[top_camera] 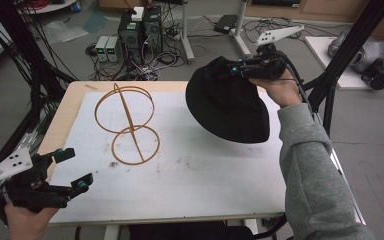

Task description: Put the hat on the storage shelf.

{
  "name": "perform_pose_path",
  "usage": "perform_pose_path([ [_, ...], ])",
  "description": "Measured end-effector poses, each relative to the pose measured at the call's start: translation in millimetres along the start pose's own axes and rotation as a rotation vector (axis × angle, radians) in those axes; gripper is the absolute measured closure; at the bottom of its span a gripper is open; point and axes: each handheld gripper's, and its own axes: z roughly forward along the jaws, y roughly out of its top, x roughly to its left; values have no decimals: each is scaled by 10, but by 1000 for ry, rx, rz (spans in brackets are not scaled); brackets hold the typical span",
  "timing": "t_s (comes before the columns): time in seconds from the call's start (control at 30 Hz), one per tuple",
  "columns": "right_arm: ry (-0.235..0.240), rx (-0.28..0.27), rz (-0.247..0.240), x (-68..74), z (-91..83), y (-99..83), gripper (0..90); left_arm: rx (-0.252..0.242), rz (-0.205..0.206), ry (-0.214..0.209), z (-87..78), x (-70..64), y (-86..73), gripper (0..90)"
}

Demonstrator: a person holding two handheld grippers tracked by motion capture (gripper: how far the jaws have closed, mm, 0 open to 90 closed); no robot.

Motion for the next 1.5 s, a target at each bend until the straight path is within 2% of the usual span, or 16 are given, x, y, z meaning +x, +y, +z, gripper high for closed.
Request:
perform_pose_path([
  [0.2,6,-26,-25,2,-114,197,829,4,-6,-3,23,14,-12,18],
  [0.5,21,-34,-54,33,-233,442,832,6,-6,-7,42,10,-15,18],
  [0.67,19,-38,-75,68,-255,572,832,6,-5,-8,38,8,-11,18],
  [0.97,20,-28,-105,125,-262,689,832,-6,-4,-2,-4,7,0,18],
  [1.2,25,-40,-124,172,-306,796,832,3,2,-5,6,-23,-6,18],
  [1.5,48,-37,-170,312,-281,985,832,2,-3,4,-43,-41,-27,18],
])
